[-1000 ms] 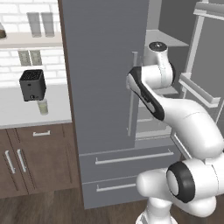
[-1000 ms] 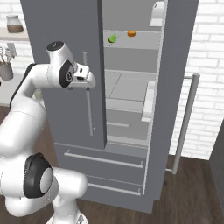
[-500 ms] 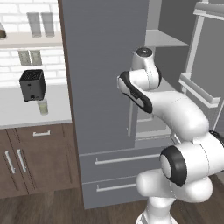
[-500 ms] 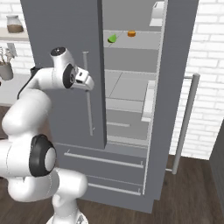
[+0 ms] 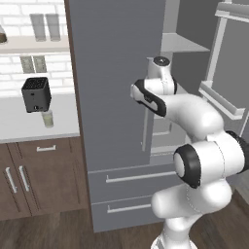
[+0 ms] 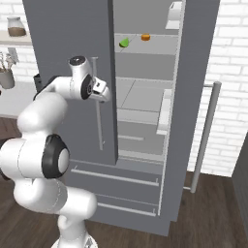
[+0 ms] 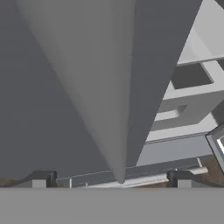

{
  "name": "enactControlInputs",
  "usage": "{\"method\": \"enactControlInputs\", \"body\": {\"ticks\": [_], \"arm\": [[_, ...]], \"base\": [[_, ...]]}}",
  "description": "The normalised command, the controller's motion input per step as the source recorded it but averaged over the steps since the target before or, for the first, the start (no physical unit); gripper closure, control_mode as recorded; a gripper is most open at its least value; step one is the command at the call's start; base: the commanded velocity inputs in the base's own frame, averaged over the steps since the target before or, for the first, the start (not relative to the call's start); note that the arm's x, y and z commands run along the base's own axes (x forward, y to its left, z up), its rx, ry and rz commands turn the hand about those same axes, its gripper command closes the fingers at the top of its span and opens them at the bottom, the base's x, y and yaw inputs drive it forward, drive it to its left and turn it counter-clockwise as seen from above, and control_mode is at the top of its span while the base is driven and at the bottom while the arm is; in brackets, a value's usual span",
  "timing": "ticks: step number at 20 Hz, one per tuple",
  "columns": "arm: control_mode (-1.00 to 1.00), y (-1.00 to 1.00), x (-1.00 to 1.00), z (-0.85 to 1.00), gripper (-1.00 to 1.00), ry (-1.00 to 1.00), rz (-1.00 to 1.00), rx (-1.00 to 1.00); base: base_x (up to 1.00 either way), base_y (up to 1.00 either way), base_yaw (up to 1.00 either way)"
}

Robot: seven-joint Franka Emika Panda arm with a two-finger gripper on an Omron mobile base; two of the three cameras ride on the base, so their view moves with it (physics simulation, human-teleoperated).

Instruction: Grab a lemon wedge from the fridge and one ice cube from the ice bowl, and put them in the glass of lemonade.

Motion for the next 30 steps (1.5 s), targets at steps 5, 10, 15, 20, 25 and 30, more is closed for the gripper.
{"method": "enactControlInputs", "body": {"ticks": [5,10,15,20,25,30], "arm": [[-1.00,-0.10,0.18,0.05,-1.00,0.00,-0.05,0.00],[-1.00,0.02,0.02,0.41,-1.00,-0.06,-0.01,0.00],[-1.00,0.01,0.21,0.10,-1.00,-0.12,-0.01,0.00],[-1.00,0.00,0.58,-0.11,-1.00,-0.01,-0.02,0.00],[-1.00,0.13,0.30,-0.18,-1.00,-0.05,-0.02,0.00],[-1.00,0.16,0.23,-0.27,-1.00,-0.19,0.00,0.00]], "base": [[0.00,0.00,0.00],[0.00,0.00,0.00],[0.00,0.00,0.00],[0.00,0.00,0.00],[0.00,0.00,0.00],[0.00,0.00,0.00]]}}
